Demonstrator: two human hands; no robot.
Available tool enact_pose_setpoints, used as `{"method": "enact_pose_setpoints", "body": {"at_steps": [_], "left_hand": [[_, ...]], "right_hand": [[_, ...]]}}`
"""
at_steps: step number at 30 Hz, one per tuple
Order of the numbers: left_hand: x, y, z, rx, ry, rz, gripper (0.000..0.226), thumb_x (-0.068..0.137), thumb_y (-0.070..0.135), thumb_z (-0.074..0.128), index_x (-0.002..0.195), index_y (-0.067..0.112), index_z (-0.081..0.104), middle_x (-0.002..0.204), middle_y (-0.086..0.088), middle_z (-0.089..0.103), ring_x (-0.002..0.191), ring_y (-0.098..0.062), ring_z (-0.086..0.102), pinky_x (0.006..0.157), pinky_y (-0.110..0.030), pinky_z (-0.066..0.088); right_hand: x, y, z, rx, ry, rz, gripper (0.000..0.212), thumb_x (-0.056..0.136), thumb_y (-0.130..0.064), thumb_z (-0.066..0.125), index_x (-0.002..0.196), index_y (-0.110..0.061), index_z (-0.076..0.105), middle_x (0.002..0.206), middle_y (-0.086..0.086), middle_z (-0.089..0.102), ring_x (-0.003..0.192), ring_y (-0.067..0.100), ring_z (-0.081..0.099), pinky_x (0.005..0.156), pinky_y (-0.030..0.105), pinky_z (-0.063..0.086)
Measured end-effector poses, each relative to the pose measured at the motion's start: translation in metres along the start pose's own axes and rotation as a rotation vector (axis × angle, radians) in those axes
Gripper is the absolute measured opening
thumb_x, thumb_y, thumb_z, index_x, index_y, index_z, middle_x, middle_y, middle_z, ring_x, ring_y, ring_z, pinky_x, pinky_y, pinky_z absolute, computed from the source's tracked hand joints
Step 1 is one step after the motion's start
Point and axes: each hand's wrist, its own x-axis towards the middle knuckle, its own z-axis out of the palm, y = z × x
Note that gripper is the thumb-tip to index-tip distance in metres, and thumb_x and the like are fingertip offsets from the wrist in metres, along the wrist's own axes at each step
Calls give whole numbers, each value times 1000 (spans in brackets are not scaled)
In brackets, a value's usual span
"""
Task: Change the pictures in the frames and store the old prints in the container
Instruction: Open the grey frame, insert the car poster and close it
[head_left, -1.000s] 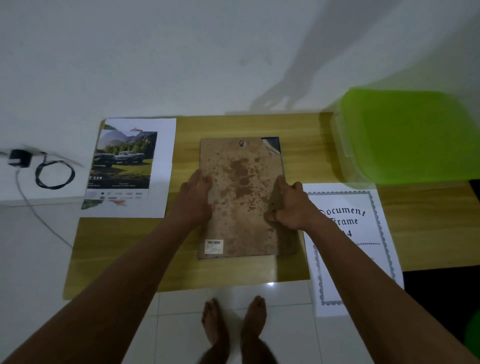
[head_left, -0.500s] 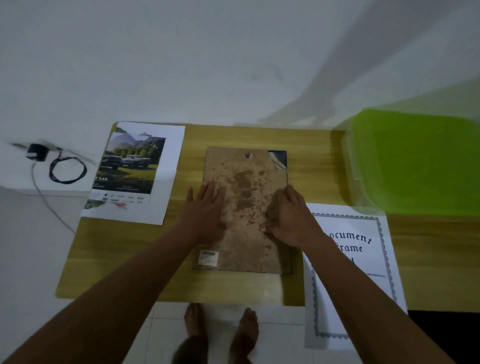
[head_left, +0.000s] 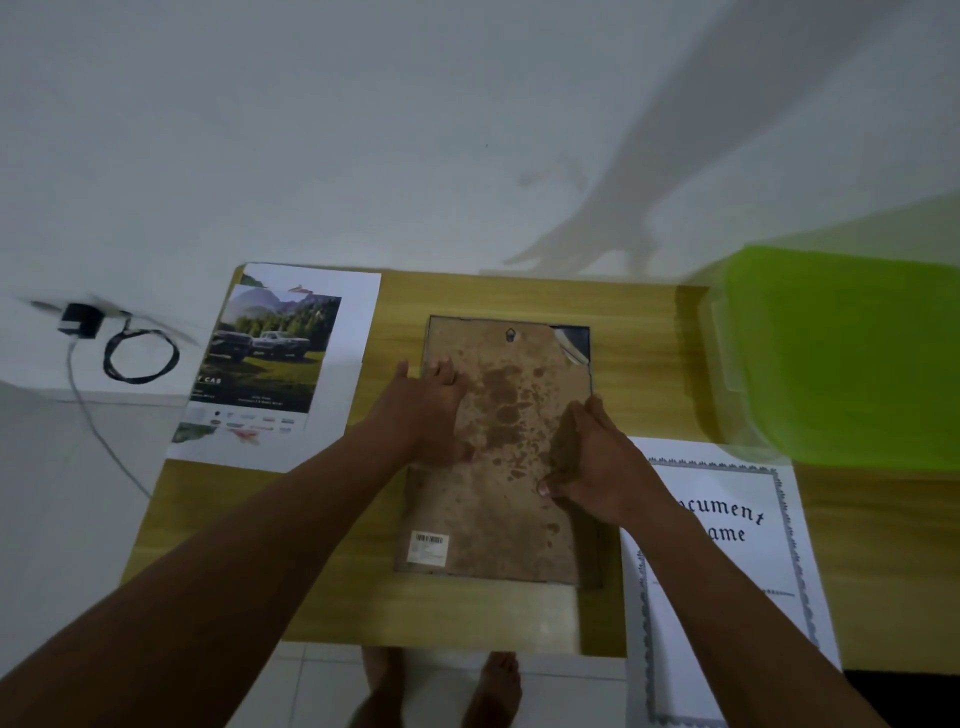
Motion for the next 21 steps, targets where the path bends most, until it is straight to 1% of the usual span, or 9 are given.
{"method": "enact_pose_setpoints", "body": {"at_steps": [1, 2, 3, 5, 7, 10, 14, 17, 21], "left_hand": [[2, -2, -5, 30, 49, 4, 93, 78, 67, 57, 148, 14, 25, 156, -15, 22, 143, -29, 26, 116, -56, 13], [5, -3, -9, 43, 90, 10, 87, 78, 65, 59, 144, 15, 33, 155, -14, 26, 142, -29, 29, 115, -57, 16], [7, -5, -12, 42, 113, 16, 88, 77, 65, 61, 144, 15, 33, 157, -15, 21, 144, -30, 23, 115, -58, 16], [14, -8, -13, 29, 86, 11, 106, 75, 66, 63, 151, 11, 14, 160, -18, -3, 148, -32, 1, 117, -58, 10], [20, -10, -11, -23, -17, 4, 117, 77, 64, 64, 152, 10, -7, 158, -16, -19, 148, -30, -11, 118, -55, 4], [26, -8, -11, -57, -125, 4, 115, 82, 57, 62, 149, 12, -19, 157, -13, -25, 145, -27, -20, 119, -53, -1], [32, 1, -14, -10, -118, 33, 111, 84, 48, 64, 150, 13, -18, 156, -12, -26, 146, -28, -20, 119, -52, -3], [41, 6, -18, -43, -171, 53, 104, 88, 36, 63, 150, 18, -18, 155, -13, -28, 145, -30, -21, 119, -52, -1], [39, 5, -18, -56, -170, 64, 101, 89, 35, 62, 152, 18, -15, 156, -13, -26, 146, -29, -18, 119, -52, 2]], "right_hand": [[-1, -1, -1, 2, -7, -3, 126, 69, -44, 86, 158, -11, 3, 165, 4, -10, 151, 24, 14, 115, 35, 29], [-1, -3, -3, -8, -14, -6, 122, 70, -44, 86, 157, -9, 7, 166, 6, -8, 151, 25, 14, 115, 36, 29], [-1, -5, -5, -32, -11, -13, 117, 71, -44, 85, 155, -7, 13, 165, 8, -4, 151, 27, 15, 115, 37, 29], [2, -10, -10, -105, 26, -31, 109, 71, -48, 84, 150, -5, 23, 163, 12, 6, 150, 32, 13, 118, 44, 25], [11, -12, -14, -167, 51, -47, 116, 70, -52, 82, 153, -6, 15, 164, 12, -1, 151, 33, 0, 120, 52, 11], [30, -10, -18, -229, -4, -148, 129, 70, -52, 82, 157, -16, -6, 164, 7, -17, 150, 29, -17, 119, 50, -4], [48, -18, -22, -385, -156, -209, 124, 79, -47, 77, 156, -17, -16, 162, 9, -24, 150, 27, -18, 120, 47, -6], [53, -20, -21, -441, -182, -206, 123, 80, -48, 75, 155, -16, -17, 161, 10, -25, 150, 29, -18, 120, 49, -5], [51, -18, -21, -458, -174, -219, 121, 82, -50, 73, 155, -16, -18, 161, 10, -25, 150, 28, -19, 119, 49, -7]]}}
